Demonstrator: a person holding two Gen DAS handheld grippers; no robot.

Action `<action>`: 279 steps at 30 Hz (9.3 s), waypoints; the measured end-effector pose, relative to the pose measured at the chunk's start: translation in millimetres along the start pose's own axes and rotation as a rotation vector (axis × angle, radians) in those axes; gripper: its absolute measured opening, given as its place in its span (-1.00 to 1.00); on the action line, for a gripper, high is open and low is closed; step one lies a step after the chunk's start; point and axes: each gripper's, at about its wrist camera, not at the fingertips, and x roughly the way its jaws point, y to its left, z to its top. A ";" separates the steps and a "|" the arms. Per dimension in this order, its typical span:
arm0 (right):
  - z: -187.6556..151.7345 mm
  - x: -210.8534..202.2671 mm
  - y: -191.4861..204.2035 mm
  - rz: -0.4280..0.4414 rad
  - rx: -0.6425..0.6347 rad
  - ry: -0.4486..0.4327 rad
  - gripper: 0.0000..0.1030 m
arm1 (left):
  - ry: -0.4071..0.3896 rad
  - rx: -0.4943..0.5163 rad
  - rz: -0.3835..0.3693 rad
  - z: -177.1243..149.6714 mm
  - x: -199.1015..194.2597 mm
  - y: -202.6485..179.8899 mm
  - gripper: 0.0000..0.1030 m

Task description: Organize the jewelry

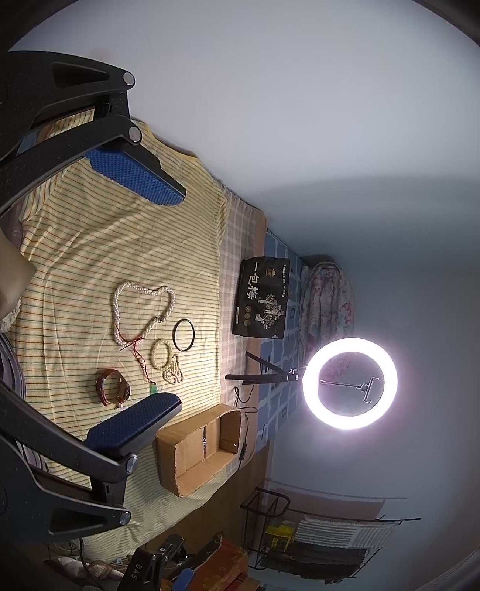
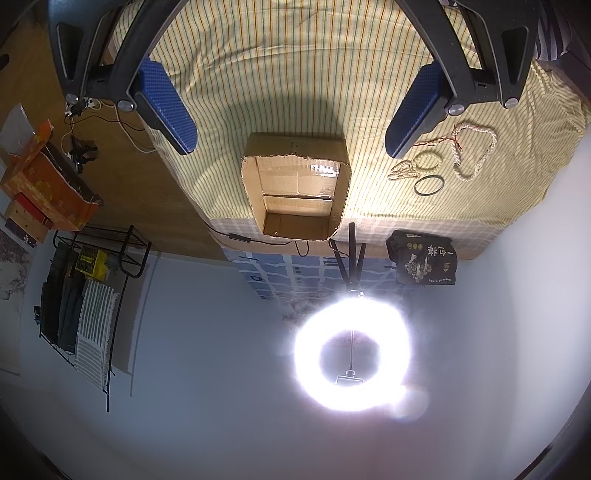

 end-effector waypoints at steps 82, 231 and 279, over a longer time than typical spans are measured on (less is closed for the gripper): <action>-12.4 105.4 57.8 0.355 -0.256 0.189 0.64 | 0.298 -0.071 -0.032 -43.1 127.4 70.6 0.62; 81.7 326.6 -64.7 0.279 -0.117 0.408 -0.80 | 0.415 0.194 -0.584 49.7 268.6 -260.3 -0.89; 43.1 159.2 0.3 0.327 -0.235 0.217 0.99 | 0.390 0.166 -0.313 15.1 242.2 -52.5 0.17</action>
